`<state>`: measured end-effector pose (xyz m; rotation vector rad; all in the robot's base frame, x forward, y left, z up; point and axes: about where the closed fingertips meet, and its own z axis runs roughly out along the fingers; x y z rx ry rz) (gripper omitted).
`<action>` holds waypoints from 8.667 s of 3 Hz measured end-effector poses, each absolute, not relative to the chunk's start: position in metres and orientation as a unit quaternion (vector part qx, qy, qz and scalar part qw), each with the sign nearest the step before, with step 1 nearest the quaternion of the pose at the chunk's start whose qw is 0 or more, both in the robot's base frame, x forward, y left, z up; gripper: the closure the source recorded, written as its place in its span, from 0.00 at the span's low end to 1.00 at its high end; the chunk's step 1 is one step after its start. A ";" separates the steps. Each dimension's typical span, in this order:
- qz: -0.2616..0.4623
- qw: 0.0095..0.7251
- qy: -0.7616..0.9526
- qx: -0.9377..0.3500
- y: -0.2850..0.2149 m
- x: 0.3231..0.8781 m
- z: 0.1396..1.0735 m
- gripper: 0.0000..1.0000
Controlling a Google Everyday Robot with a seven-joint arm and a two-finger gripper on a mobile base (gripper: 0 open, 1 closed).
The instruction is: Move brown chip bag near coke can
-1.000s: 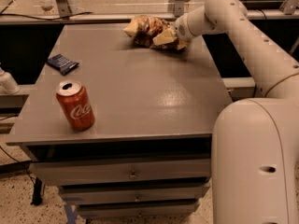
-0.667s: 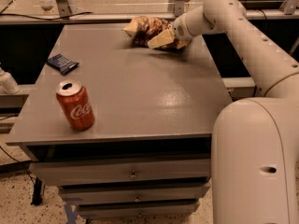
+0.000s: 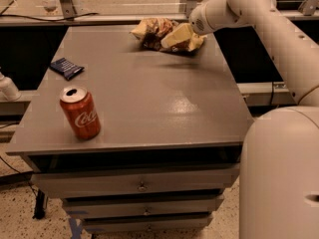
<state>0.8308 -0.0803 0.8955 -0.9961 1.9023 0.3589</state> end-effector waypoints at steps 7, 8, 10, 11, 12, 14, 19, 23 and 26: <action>0.156 0.437 0.797 -0.387 -0.091 0.824 0.868 1.00; 0.165 0.446 0.802 -0.362 -0.094 0.791 0.883 1.00; 0.164 0.463 0.808 -0.326 -0.052 0.716 0.926 1.00; 0.150 0.461 0.818 -0.310 -0.018 0.687 0.929 1.00; 0.134 0.460 0.824 -0.302 0.012 0.661 0.921 1.00; 0.139 0.459 0.841 -0.249 0.015 0.610 0.904 1.00; 0.208 0.425 0.852 -0.224 0.030 0.516 0.888 1.00; 0.222 0.408 0.854 -0.234 0.026 0.529 0.873 0.12; 0.219 0.416 0.850 -0.237 0.010 0.546 0.883 0.00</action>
Offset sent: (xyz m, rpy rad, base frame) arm 0.0241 -0.0085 -0.0299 -0.0911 0.0192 0.0301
